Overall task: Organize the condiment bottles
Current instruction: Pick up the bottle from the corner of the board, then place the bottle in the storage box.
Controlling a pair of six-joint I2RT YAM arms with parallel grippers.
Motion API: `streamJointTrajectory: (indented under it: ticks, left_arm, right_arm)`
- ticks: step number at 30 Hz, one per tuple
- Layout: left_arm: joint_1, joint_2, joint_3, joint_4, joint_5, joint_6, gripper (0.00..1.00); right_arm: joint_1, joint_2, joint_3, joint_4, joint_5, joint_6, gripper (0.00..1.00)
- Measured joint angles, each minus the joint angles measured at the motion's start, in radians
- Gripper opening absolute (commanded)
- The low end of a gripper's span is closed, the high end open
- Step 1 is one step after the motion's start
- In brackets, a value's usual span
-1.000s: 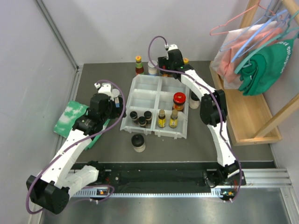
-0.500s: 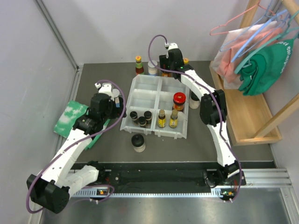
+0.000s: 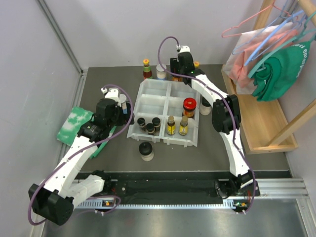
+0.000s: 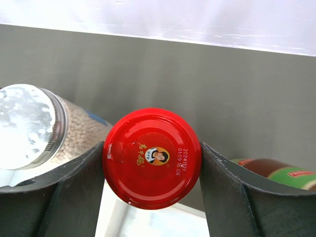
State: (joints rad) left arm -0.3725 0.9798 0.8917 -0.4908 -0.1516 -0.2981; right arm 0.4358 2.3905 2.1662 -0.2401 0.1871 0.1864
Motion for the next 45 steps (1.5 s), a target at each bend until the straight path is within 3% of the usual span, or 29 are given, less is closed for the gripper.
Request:
streamJointTrajectory:
  ticks: [10,19,34,45]
  left_arm:
    - [0.000,-0.009,-0.023,0.012,0.005,-0.002,0.99]
    - [0.001,-0.009,-0.023,0.013,0.005,-0.002,0.99]
    - [0.001,-0.009,-0.023,0.013,0.005,-0.003,0.99]
    - [0.001,-0.011,-0.023,0.013,0.005,-0.003,0.99]
  right_arm:
    - [0.000,-0.022,0.000,-0.059,0.036,-0.002,0.00]
    - [0.010,-0.139,-0.049,-0.124,0.040,-0.002,0.00]
    - [0.106,-0.501,-0.387,-0.164,0.068,0.020,0.00]
    - [0.131,-0.595,-0.507,-0.208,0.060,0.035,0.00]
